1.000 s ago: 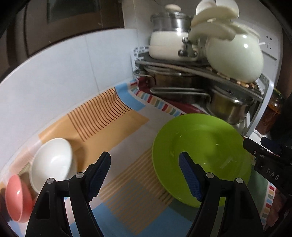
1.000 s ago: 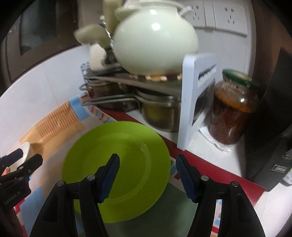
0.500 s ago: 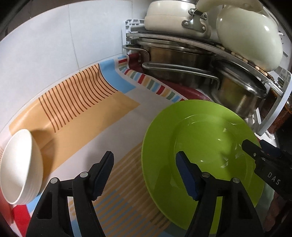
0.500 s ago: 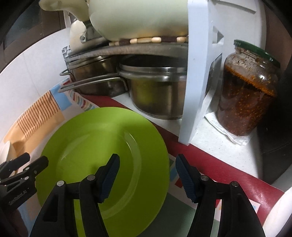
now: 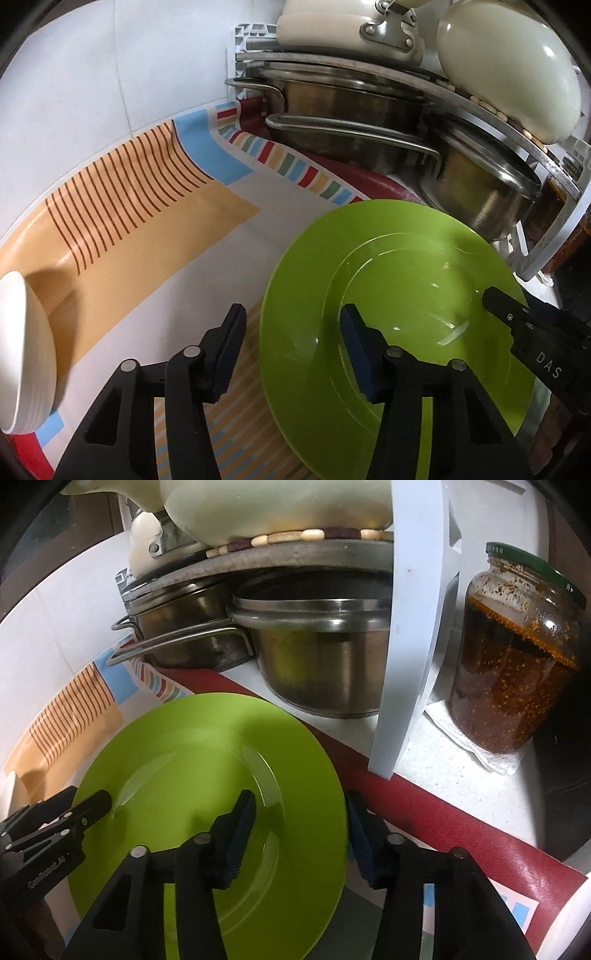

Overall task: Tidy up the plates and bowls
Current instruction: 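Close both tools on the lime-green plate rim, then lift the green plate and carry it toward the blue-and-white plates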

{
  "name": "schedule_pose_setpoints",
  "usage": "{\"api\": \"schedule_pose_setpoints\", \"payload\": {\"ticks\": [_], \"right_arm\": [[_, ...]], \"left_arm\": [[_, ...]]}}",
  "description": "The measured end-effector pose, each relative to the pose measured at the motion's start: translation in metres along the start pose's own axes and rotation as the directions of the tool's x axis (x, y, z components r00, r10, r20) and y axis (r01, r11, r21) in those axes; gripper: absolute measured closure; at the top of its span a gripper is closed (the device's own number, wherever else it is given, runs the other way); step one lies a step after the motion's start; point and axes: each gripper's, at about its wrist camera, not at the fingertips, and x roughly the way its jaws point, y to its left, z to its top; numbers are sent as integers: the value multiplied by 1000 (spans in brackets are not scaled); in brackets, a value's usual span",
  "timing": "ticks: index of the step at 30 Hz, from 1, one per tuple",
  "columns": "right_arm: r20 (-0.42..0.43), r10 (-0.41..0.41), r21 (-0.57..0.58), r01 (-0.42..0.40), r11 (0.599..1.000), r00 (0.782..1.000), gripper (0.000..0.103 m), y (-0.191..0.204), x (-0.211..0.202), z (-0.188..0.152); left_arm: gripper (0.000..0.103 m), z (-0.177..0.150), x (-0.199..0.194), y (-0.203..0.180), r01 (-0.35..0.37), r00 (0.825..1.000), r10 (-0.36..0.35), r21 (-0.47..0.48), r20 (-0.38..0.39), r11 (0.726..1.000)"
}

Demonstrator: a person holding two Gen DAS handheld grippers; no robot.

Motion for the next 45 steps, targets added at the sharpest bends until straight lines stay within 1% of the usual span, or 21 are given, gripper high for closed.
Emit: {"api": "schedule_pose_setpoints", "payload": {"ticks": [4, 9, 13, 19, 23, 25, 30, 32, 37, 41, 45], "right_arm": [[5, -5, -1, 5, 1000, 1000, 61, -1, 0, 1], [5, -12, -14, 12, 1000, 1000, 62, -2, -2, 1], [5, -15, -24, 15, 1000, 1000, 62, -1, -4, 1], [14, -4, -37, 5, 999, 1000, 63, 3, -15, -1], [12, 0, -52, 1, 999, 1000, 63, 8, -25, -5], [4, 1, -62, -1, 998, 1000, 64, 11, -29, -8], [-35, 1, -81, -4, 997, 999, 64, 16, -31, -15], [-66, 6, -79, -12, 997, 998, 64, 16, -29, -17], [-112, 7, -94, -18, 995, 994, 63, 15, -25, -18], [-105, -3, -116, -9, 993, 994, 63, 17, -30, -19], [-94, 3, -122, -15, 992, 996, 63, 17, -41, -22]], "left_arm": [[60, 1, 1, -2, 14, 1000, -14, 4, 2, 1000], [63, 0, 2, 0, 11, 1000, -11, -2, 13, 1000], [64, -1, -2, -1, 5, 1000, -5, 2, 22, 1000], [65, -6, -19, -1, -17, 999, 17, 13, 51, 1000], [65, -15, -31, 2, -22, 999, 22, 1, 43, 1000], [65, -21, -34, 4, -24, 999, 24, -5, 26, 1000], [65, -30, -36, 5, -24, 1000, 24, -9, -12, 1000], [65, -32, -36, 5, -24, 999, 23, -8, -26, 1000], [64, -35, -35, 2, -27, 998, 28, 2, -53, 1000], [64, -38, -41, 3, -22, 998, 22, -9, -55, 1000], [64, -43, -56, 4, -32, 999, 32, -13, -36, 999]]}}
